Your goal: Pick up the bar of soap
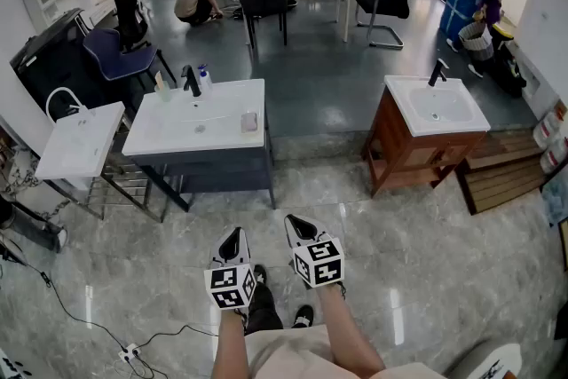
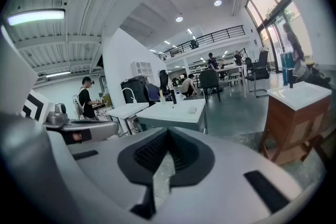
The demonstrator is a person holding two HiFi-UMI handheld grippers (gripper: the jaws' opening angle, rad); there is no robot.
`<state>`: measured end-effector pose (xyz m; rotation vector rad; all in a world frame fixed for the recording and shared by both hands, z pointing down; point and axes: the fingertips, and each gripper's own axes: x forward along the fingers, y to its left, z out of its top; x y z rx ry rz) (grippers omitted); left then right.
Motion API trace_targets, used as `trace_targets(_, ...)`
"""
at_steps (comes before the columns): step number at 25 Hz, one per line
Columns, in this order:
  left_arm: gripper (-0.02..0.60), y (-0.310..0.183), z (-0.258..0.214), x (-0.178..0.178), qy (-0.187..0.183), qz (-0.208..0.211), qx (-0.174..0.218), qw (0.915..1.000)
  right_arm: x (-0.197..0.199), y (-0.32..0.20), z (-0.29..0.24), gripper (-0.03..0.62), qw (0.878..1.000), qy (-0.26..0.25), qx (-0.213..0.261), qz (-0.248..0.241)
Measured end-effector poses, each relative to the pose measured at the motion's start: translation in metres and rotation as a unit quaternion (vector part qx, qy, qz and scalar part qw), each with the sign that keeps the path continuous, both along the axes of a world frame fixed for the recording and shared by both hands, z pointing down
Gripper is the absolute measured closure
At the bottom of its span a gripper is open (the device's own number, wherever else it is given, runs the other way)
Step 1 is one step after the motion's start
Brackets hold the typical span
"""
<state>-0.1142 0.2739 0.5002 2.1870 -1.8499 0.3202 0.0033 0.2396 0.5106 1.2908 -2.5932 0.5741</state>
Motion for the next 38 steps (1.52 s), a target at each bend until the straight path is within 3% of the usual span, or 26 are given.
trace_targets(7, 0.575, -0.012, 0.001, -0.003, 0.013, 0.010, 0.011, 0.9998, 0.005, -0.018, 0.011, 0.589, 0.999, -0.010, -0.013, 0.030)
trace_targets(19, 0.575, -0.077, -0.003, -0.009, 0.023, 0.043, 0.008, 0.9987, 0.003, -0.072, 0.010, 0.589, 0.995, -0.091, -0.031, 0.017)
trace_targets(24, 0.575, -0.127, -0.014, -0.022, 0.042, 0.048, 0.032, 0.9974, -0.004, -0.106, 0.010, 0.589, 0.997, -0.073, -0.025, 0.013)
trace_targets(31, 0.575, -0.189, -0.023, -0.031, 0.028, 0.090, 0.042, 0.9947, -0.018, -0.158, 0.001, 0.588, 0.996, -0.070, -0.013, 0.049)
trace_targets(38, 0.575, -0.228, -0.016, -0.059, 0.023, 0.119, 0.028, 0.9923, -0.049, -0.191, 0.003, 0.588, 0.993, -0.075, -0.016, 0.084)
